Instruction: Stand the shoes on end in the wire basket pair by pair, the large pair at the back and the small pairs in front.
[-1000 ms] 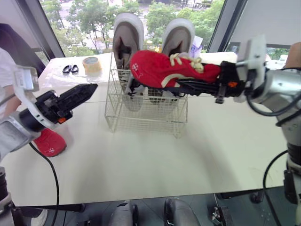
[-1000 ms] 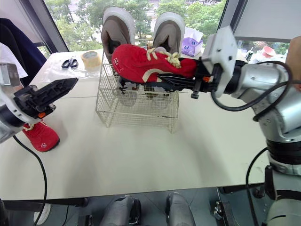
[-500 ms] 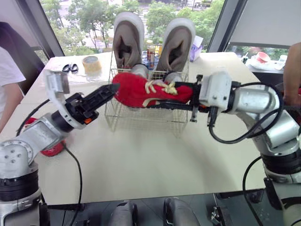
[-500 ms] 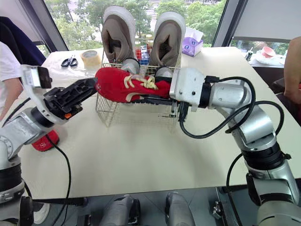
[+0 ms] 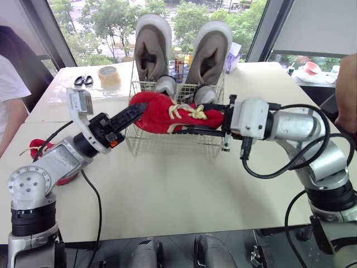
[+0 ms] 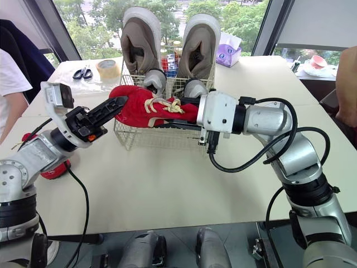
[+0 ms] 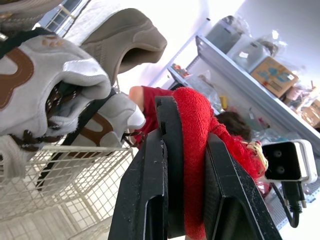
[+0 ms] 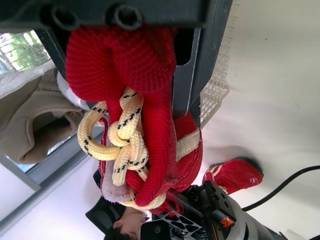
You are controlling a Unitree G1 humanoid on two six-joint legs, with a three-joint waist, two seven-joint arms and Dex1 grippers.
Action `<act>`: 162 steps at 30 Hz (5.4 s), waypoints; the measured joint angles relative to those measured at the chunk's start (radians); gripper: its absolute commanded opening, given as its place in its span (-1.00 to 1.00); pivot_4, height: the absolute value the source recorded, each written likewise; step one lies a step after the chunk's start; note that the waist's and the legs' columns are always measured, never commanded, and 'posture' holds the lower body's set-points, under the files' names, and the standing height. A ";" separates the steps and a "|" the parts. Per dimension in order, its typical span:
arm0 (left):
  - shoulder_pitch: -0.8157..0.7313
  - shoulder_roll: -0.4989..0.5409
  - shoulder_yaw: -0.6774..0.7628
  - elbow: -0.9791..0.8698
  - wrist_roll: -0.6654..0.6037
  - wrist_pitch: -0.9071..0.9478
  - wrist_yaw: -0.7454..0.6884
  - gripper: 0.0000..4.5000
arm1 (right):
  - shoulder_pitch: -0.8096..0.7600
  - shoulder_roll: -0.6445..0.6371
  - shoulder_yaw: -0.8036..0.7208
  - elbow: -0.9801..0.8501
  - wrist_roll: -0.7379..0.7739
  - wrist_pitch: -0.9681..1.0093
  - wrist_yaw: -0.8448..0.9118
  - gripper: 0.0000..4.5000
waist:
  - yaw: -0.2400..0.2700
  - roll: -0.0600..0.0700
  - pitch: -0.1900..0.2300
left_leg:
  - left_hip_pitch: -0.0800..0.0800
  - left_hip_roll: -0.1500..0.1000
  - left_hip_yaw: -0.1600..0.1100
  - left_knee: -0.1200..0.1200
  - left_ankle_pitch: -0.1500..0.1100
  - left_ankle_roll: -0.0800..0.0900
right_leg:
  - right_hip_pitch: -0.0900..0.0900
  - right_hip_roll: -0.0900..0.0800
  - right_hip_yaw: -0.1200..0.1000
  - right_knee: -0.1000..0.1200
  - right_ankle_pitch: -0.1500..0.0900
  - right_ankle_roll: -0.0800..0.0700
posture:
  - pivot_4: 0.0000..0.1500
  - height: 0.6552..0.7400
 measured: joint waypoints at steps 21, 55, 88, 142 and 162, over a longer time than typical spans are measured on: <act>-0.035 -0.236 0.001 -0.070 0.004 -0.261 0.144 -0.89 | 0.311 0.527 -0.377 -0.078 1.159 0.365 -0.864 0.99 | 0.017 0.000 0.000 | 0.001 0.001 -0.001 0.000 0.000 0.000 | 0.002 0.002 0.000 0.001 0.001 -0.001 | 1.00 1.00; 0.029 -0.298 -0.103 -0.151 0.204 -0.301 0.091 0.40 | 0.193 0.645 -0.245 -0.045 1.015 0.212 -0.940 -0.54 | 0.017 0.000 0.000 | 0.000 0.000 -0.002 0.000 0.000 0.001 | 0.001 0.002 -0.001 -0.001 0.001 -0.002 | 1.00 1.00; 0.366 -0.058 -0.154 -0.419 0.590 -0.249 0.152 0.98 | -0.001 -0.153 -0.206 0.205 0.403 0.285 -0.083 -0.54 | 0.023 0.000 0.001 | -0.002 0.000 0.001 -0.001 -0.001 0.002 | -0.001 -0.001 -0.001 -0.005 -0.002 -0.005 | 1.00 1.00; 0.289 0.420 0.328 -0.047 0.475 -0.007 0.618 1.00 | -0.265 -0.024 -0.118 0.111 0.647 0.711 -0.269 0.99 | 0.020 -0.002 0.003 | -0.007 0.001 0.003 -0.002 -0.002 0.001 | -0.008 -0.002 -0.001 -0.003 0.000 -0.003 | 1.00 1.00; 0.143 0.393 0.410 0.347 0.333 0.391 0.939 1.00 | -0.173 -0.153 -0.122 0.076 0.644 0.776 0.058 0.99 | 0.020 -0.005 0.002 | -0.014 0.001 0.002 -0.001 0.000 -0.001 | -0.016 -0.006 -0.002 0.000 0.002 -0.003 | 1.00 1.00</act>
